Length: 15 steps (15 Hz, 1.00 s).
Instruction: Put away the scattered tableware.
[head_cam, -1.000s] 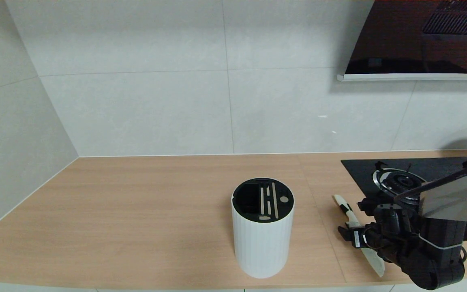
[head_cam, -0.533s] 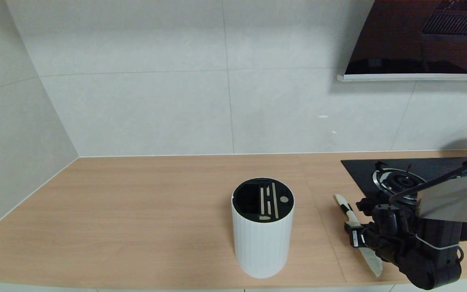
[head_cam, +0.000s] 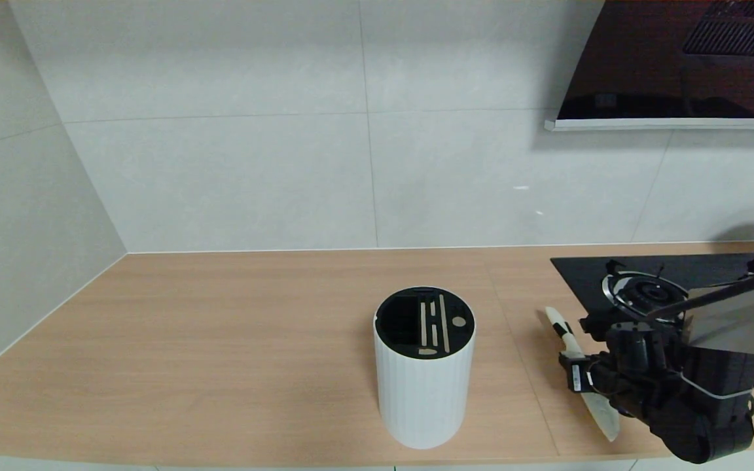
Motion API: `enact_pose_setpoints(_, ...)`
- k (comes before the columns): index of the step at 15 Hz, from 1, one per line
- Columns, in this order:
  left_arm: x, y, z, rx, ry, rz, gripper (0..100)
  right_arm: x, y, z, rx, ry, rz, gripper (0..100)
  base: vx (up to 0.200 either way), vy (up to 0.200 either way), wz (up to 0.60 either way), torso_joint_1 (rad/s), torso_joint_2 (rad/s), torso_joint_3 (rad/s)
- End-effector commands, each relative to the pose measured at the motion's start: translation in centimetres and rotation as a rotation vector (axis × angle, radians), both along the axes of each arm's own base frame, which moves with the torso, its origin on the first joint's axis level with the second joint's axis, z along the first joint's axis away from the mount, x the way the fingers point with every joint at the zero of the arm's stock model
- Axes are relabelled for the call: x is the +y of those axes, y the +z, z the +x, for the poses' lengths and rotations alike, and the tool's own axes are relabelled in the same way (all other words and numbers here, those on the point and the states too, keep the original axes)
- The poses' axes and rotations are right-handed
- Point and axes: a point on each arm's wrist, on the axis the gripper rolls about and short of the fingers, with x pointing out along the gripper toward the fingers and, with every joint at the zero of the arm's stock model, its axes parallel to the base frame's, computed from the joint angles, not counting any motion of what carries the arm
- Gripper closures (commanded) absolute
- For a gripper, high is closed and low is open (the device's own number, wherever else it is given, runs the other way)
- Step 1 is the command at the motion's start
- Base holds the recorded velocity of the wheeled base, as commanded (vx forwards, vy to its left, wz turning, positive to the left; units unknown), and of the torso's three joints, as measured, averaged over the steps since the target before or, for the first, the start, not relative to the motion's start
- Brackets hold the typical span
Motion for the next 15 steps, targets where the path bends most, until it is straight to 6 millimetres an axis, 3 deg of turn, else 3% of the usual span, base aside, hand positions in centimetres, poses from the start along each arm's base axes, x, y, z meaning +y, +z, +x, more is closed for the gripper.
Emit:
enact_pose_setpoints(1, 0.0, 0.0, 0.0, 0.0, 0.0, 0.0, 0, -0.1, 5.3, -0.8, -0.137, -0.002, 0.027, 100, 0.0, 0.0, 0.0, 0.0, 0.0, 0.0)
enact_pose_setpoints(4, 0.0, 0.0, 0.0, 0.0, 0.0, 0.0, 0, 0.1, 10.3, -2.5, -0.218, 0.014, 0.044, 100, 0.0, 0.0, 0.0, 0.0, 0.0, 0.0)
enact_pose_setpoints(6, 0.0, 0.0, 0.0, 0.0, 0.0, 0.0, 0, 0.5, 12.6, -3.5, -0.27, 0.032, 0.057, 100, 0.0, 0.0, 0.0, 0.0, 0.0, 0.0)
enact_pose_setpoints(10, 0.0, 0.0, 0.0, 0.0, 0.0, 0.001, 0, 1.3, 14.7, -5.0, -0.331, 0.07, 0.075, 100, 0.0, 0.0, 0.0, 0.0, 0.0, 0.0)
enact_pose_setpoints(15, 0.0, 0.0, 0.0, -0.002, -0.002, 0.015, 0, 2.4, 16.2, -5.2, -0.385, 0.096, 0.136, 100, 0.0, 0.0, 0.0, 0.0, 0.0, 0.0)
